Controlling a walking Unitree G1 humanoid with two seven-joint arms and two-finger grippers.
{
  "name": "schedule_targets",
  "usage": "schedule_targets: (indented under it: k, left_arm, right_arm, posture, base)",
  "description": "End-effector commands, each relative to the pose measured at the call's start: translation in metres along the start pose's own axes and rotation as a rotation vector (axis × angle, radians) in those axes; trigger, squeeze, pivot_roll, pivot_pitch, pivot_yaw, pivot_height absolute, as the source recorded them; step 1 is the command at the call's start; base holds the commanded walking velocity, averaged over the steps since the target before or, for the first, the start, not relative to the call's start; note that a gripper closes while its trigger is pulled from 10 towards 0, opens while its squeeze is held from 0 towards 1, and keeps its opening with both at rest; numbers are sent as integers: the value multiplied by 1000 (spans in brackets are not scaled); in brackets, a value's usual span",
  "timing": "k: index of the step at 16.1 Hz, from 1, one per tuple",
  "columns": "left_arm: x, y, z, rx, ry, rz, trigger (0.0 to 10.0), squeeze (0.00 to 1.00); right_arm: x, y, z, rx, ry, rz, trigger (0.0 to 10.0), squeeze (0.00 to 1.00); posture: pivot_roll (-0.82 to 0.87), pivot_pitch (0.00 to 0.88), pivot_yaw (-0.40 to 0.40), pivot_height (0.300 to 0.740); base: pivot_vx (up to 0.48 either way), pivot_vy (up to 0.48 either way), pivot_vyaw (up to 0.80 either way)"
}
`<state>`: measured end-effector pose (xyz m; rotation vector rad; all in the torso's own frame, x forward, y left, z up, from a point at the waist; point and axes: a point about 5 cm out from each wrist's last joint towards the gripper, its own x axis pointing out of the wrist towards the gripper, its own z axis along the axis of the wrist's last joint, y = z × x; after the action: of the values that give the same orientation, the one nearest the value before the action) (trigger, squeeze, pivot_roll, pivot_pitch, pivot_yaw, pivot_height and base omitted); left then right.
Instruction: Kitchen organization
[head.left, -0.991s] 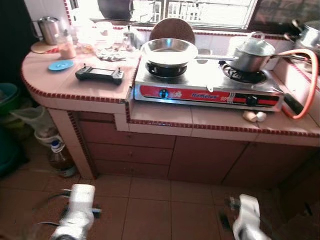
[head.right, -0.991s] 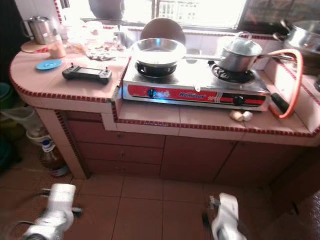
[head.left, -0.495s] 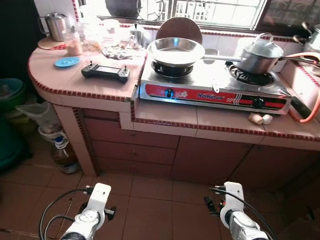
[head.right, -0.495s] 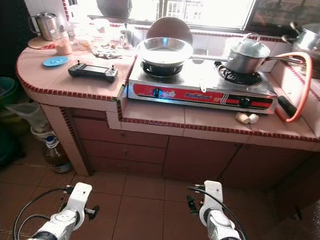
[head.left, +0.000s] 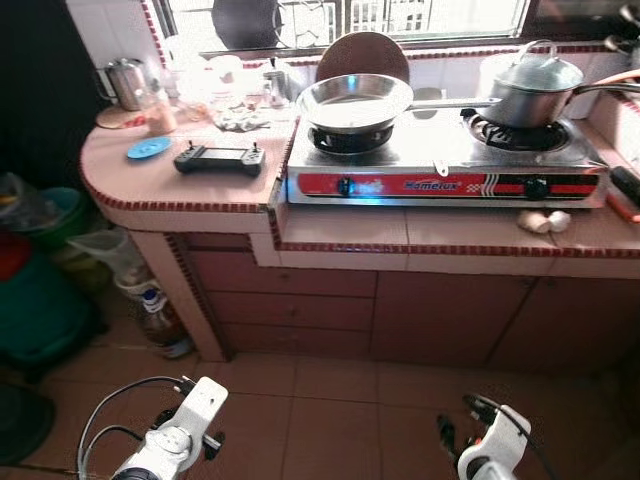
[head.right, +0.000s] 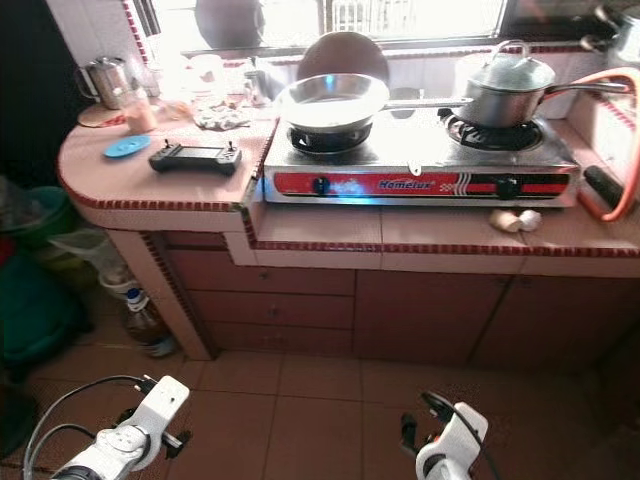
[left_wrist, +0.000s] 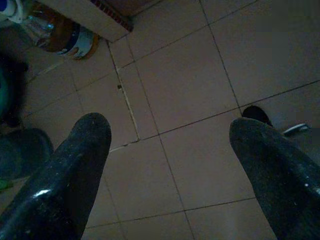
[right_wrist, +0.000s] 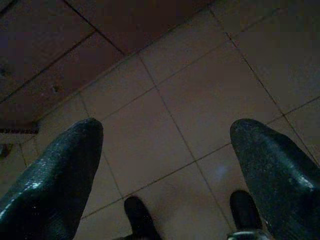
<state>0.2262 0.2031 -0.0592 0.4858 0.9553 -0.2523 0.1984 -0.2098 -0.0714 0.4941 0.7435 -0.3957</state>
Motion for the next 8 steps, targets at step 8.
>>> schedule_targets:
  k: [8]
  left_arm:
    - [0, -32, -18, -39, 48, -29, 10000, 0]
  right_arm:
    - [-8, -40, 8, -243, -1, -47, 10000, 0]
  posture:
    - [-64, 0, 77, 740]
  base:
    - [0, 0, 0]
